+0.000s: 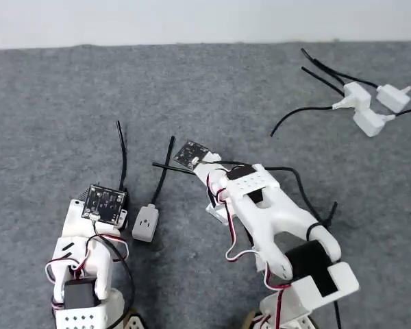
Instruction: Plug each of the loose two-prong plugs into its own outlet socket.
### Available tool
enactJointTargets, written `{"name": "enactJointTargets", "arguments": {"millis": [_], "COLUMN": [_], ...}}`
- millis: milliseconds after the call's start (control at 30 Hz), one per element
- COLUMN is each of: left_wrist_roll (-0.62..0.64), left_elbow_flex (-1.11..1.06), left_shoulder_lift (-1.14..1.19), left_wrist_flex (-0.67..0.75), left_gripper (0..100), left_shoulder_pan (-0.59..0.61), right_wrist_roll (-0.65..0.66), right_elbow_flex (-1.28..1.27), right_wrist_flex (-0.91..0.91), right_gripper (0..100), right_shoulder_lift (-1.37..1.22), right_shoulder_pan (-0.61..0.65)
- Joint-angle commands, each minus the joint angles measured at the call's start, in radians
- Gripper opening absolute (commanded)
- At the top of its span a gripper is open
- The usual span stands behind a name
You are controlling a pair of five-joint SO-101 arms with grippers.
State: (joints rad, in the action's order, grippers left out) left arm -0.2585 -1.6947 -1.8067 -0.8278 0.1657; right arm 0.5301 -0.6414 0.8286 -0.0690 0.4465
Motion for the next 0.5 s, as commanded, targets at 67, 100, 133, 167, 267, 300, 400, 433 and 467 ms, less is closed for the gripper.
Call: {"name": "enactJointTargets", "arguments": {"millis": [67,100,133,167,267,300,400,433,467], "left_wrist_roll": [-0.008,-0.008,-0.008,-0.008,-0.008,-0.008,-0.009,-0.009,-0.009], "left_elbow_flex": [0.013,0.013,0.013,0.013,0.013,0.013,0.013,0.013,0.013], "left_shoulder_lift": [-0.014,-0.014,-0.014,-0.014,-0.014,-0.014,-0.014,-0.014,-0.014], "left_wrist_flex": [0.028,0.028,0.028,0.028,0.029,0.029,0.031,0.031,0.031], "left_gripper": [20,20,20,20,20,20,20,20,20], "left_shoulder_pan": [-0.008,-0.008,-0.008,-0.008,-0.008,-0.008,-0.008,-0.006,-0.005], "right_wrist_roll": [0.002,0.002,0.002,0.002,0.002,0.002,0.002,0.002,0.000], "right_elbow_flex": [0.038,0.035,0.035,0.035,0.034,0.034,0.046,0.061,0.078], "right_wrist_flex": [0.004,0.005,0.005,0.005,0.016,0.024,0.064,0.091,0.122], "right_gripper": [0.0,1.5,1.0,0.5,0.8,0.8,0.8,0.8,0.8], "right_shoulder_lift": [-0.004,-0.004,-0.004,-0.004,-0.004,-0.001,0.016,0.035,0.062], "right_shoulder_pan": [0.002,0.002,0.002,0.002,0.002,0.002,0.001,0.001,0.001]}}
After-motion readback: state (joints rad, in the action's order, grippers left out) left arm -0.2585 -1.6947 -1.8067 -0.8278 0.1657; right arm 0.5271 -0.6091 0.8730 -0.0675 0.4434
